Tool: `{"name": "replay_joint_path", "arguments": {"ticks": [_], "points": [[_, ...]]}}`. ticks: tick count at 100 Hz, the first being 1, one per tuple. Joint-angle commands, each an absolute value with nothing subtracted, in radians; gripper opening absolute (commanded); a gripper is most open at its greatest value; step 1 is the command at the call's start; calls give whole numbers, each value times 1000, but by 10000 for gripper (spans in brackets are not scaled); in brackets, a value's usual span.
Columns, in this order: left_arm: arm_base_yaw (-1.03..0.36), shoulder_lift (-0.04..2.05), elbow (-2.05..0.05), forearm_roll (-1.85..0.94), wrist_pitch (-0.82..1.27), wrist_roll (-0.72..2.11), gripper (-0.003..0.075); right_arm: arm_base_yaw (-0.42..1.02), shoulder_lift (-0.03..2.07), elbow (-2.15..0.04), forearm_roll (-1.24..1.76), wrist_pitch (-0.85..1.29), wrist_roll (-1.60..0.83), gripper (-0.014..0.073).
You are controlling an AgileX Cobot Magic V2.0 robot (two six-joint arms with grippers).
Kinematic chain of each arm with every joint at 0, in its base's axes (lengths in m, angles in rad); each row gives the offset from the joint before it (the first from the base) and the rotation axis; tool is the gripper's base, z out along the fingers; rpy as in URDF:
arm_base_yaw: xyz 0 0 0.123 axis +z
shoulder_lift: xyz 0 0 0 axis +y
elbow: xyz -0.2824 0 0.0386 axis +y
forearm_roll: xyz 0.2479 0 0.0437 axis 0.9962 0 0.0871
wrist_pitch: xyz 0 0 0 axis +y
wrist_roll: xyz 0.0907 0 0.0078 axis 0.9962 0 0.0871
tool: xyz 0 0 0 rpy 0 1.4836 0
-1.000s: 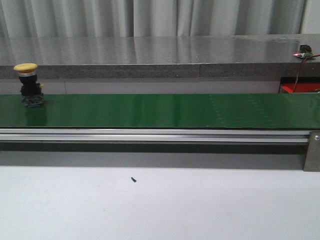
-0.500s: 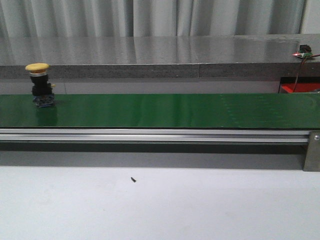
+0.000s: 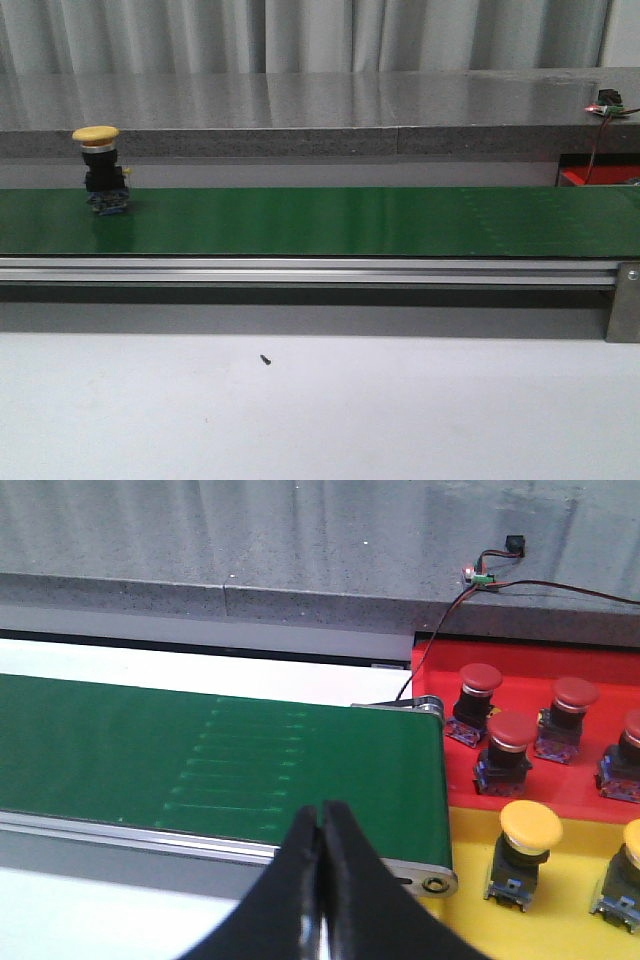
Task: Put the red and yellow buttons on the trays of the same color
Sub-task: 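Set the yellow button on the belt start and open the left gripper, then move the right gripper above the leading yellow button riding on the belt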
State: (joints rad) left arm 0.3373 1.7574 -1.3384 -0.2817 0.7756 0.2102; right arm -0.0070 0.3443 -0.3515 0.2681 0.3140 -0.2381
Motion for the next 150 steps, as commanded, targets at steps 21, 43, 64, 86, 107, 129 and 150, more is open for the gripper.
{"name": "replay_joint_path", "arguments": {"ticks": [21,43,64,86,107,129,150], "points": [[331,1713,-1365,-303,728,253,335,-7,349,-377,276,245,-240,-123],[331,1711,-1365,-331,746,253,496,-7,349,-377,276,245,-240,-123],[331,1668,-1365,-358,777,278,495,-7,349,-377,276,245,-240,-123],[331,1574,-1364,-474,821,373,494,-7,349,-377,276,245,-240,-123],[324,1458,-1302,-498,819,403,323,-7,349,-377,276,246,-240,-123],[263,1333,-1184,-500,773,437,-17,-7,349,-377,277,247,-240,-123],[206,1240,-1080,-500,755,437,-20,-7,349,-377,277,247,-240,-123]]}}
